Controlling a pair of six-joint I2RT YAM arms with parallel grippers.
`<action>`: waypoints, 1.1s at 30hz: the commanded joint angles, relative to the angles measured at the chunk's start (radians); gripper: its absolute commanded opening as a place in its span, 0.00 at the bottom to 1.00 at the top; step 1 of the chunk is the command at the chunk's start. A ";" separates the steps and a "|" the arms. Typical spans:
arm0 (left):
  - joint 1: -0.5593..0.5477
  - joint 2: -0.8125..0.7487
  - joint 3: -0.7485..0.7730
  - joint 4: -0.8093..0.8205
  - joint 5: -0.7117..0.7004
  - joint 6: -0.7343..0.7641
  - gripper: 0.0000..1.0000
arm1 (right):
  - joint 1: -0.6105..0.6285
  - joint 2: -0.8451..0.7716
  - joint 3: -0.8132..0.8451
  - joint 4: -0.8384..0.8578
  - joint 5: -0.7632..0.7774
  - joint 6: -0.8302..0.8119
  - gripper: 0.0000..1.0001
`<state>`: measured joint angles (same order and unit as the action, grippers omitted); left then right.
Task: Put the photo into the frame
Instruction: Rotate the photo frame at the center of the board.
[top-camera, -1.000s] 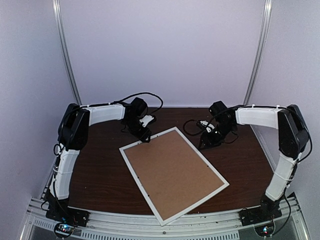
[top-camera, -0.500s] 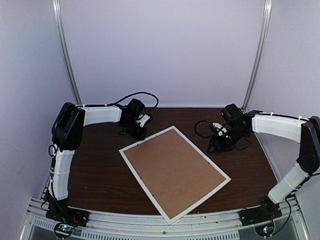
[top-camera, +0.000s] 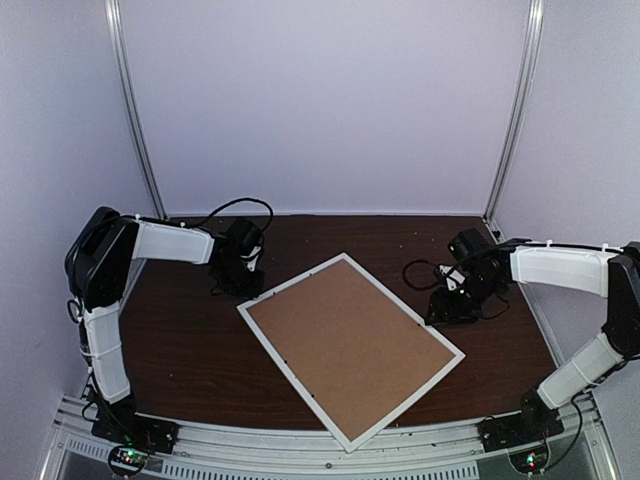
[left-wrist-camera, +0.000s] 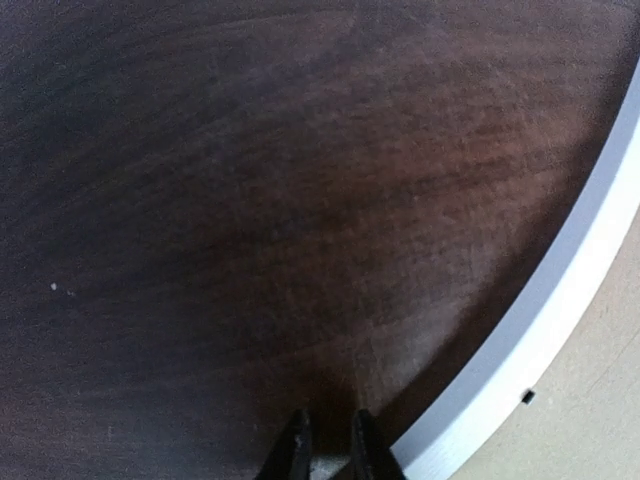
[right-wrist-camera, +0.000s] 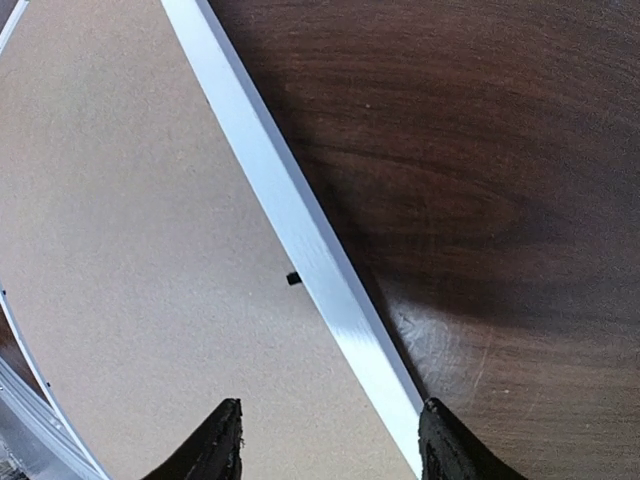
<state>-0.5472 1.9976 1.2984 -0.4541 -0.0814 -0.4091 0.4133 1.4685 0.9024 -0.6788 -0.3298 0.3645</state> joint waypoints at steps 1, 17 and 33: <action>0.004 -0.048 -0.035 -0.015 0.046 -0.020 0.25 | -0.006 -0.085 -0.035 0.015 0.045 0.049 0.61; 0.003 0.153 0.350 -0.131 0.325 0.335 0.80 | -0.006 -0.175 -0.071 -0.048 0.043 0.073 0.65; 0.003 0.320 0.497 -0.202 0.348 0.444 0.35 | -0.005 -0.243 -0.160 -0.045 0.058 0.095 0.66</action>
<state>-0.5453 2.2971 1.7897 -0.6323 0.2672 0.0185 0.4133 1.2537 0.7605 -0.7223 -0.3016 0.4450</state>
